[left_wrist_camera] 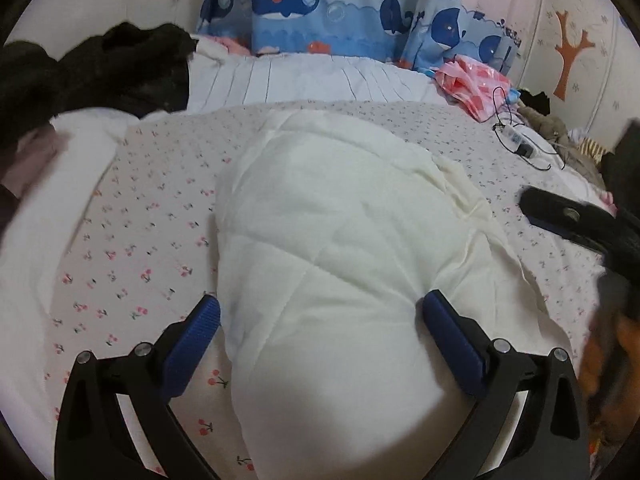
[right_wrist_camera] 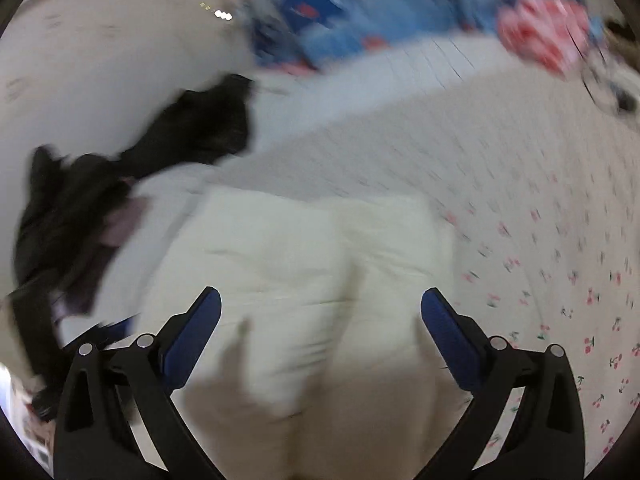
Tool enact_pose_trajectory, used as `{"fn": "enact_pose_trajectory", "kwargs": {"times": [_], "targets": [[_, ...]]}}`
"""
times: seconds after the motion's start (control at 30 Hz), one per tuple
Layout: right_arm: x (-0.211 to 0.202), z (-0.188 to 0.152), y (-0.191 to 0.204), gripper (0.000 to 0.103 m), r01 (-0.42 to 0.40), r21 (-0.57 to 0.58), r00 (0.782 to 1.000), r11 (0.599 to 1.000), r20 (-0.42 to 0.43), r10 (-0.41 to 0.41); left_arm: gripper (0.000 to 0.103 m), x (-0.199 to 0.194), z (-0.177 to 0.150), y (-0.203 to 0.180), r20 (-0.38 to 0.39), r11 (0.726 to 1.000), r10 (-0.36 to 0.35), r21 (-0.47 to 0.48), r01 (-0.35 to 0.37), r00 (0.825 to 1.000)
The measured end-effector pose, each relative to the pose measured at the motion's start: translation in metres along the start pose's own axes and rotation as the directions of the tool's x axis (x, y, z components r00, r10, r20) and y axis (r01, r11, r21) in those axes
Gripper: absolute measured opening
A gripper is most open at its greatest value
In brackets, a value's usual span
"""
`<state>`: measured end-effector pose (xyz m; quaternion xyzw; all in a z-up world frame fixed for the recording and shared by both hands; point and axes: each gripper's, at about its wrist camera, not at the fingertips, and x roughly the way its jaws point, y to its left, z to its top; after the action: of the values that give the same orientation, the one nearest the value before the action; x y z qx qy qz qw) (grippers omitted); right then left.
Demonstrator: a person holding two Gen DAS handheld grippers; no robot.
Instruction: Fold large clothes
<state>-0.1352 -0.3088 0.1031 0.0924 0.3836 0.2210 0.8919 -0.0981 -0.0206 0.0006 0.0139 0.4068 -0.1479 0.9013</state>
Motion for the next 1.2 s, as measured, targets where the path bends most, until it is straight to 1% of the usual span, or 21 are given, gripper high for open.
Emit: {"fn": "enact_pose_trajectory", "kwargs": {"times": [0.07,0.1,0.13,0.17,0.2,0.27,0.3,0.37,0.43,0.5,0.53,0.6,0.67,0.73,0.77,0.8,0.83,0.87,0.97,1.13,1.2], "targets": [[0.023,-0.022,0.0,0.097,0.073,-0.052,0.991,0.996,-0.109,-0.078,0.097,-0.002,0.0,-0.001,0.003,1.0,0.005,0.005,-0.005,1.0],[0.035,-0.036,-0.008,0.097,0.047,-0.035,0.989,0.998,-0.137,-0.051,0.097,-0.002,-0.001,-0.003,-0.005,1.0,-0.002,0.012,0.002,1.0],[0.04,-0.047,-0.022,0.097,-0.004,0.038,0.99,0.999,-0.141,0.009,0.097,0.001,-0.002,-0.006,-0.028,1.0,-0.01,0.027,0.011,1.0],[0.039,-0.049,-0.031,0.097,-0.021,0.085,0.986,0.996,-0.162,0.034,0.097,0.002,-0.005,-0.009,-0.03,0.999,-0.013,0.039,0.014,0.999],[0.034,-0.05,-0.034,0.097,-0.012,0.085,0.985,0.996,-0.171,0.026,0.097,0.001,-0.007,-0.012,-0.019,0.999,-0.006,0.045,0.007,1.0],[0.02,-0.036,-0.024,0.097,0.023,0.049,0.987,0.999,-0.163,-0.014,0.097,-0.004,-0.008,-0.016,0.003,0.997,0.018,0.07,-0.018,1.0],[0.015,-0.03,-0.018,0.097,0.02,0.039,0.989,0.999,-0.146,-0.014,0.097,-0.005,-0.008,-0.016,0.011,0.997,0.026,0.077,-0.027,1.0],[-0.003,-0.007,-0.01,0.097,-0.019,0.038,0.998,0.999,-0.064,0.022,0.097,-0.007,-0.006,-0.014,0.018,0.997,0.034,0.075,-0.035,0.999],[-0.012,0.022,-0.002,0.097,-0.04,0.036,0.999,0.999,0.01,0.039,0.097,-0.007,-0.006,-0.014,0.014,0.997,0.029,0.071,-0.03,0.999],[-0.007,0.047,0.007,0.097,-0.075,0.034,0.997,0.997,0.03,0.074,0.097,-0.008,-0.006,-0.016,0.018,0.996,0.035,0.078,-0.037,0.999],[0.008,0.065,0.009,0.097,-0.096,0.034,0.995,0.995,0.036,0.095,0.097,-0.008,-0.006,-0.016,0.019,0.996,0.039,0.082,-0.04,0.999],[0.032,0.084,0.017,0.097,-0.133,0.039,0.991,0.99,0.037,0.131,0.097,-0.008,-0.005,-0.017,0.02,0.995,0.041,0.086,-0.043,0.999],[0.059,0.085,0.016,0.097,-0.123,0.05,0.992,0.991,0.027,0.121,0.097,-0.008,-0.005,-0.017,0.02,0.995,0.042,0.087,-0.043,0.999],[0.101,0.074,0.004,0.097,0.002,0.057,0.999,0.998,-0.043,0.001,0.097,-0.008,-0.006,-0.017,0.016,0.995,0.038,0.091,-0.039,0.999],[0.125,0.06,-0.014,0.097,-0.005,0.115,0.995,0.993,-0.095,0.016,0.097,-0.007,-0.006,-0.019,0.01,0.995,0.024,0.096,-0.024,1.0],[0.133,0.05,-0.035,0.097,-0.062,0.214,0.992,0.975,-0.098,0.084,0.097,-0.006,-0.006,-0.02,0.005,0.995,0.013,0.103,-0.013,1.0],[0.131,0.049,-0.045,0.096,-0.074,0.256,0.992,0.964,-0.085,0.099,0.097,-0.005,-0.007,-0.024,-0.003,0.993,0.017,0.118,-0.017,1.0],[0.129,0.05,-0.048,0.096,-0.071,0.265,0.992,0.962,-0.079,0.095,0.097,-0.004,-0.008,-0.028,0.005,0.99,0.029,0.136,-0.03,1.0],[0.128,0.052,-0.042,0.096,-0.045,0.229,0.994,0.973,-0.09,0.067,0.097,-0.006,-0.008,-0.029,0.006,0.99,0.033,0.14,-0.034,0.999],[0.13,0.053,-0.047,0.096,-0.059,0.24,0.993,0.969,-0.084,0.081,0.097,-0.008,-0.009,-0.032,0.02,0.988,0.049,0.146,-0.051,0.999],[0.125,0.047,-0.05,0.096,-0.057,0.239,0.993,0.969,-0.088,0.08,0.097,-0.009,-0.009,-0.034,0.029,0.986,0.058,0.157,-0.061,0.998]]}}
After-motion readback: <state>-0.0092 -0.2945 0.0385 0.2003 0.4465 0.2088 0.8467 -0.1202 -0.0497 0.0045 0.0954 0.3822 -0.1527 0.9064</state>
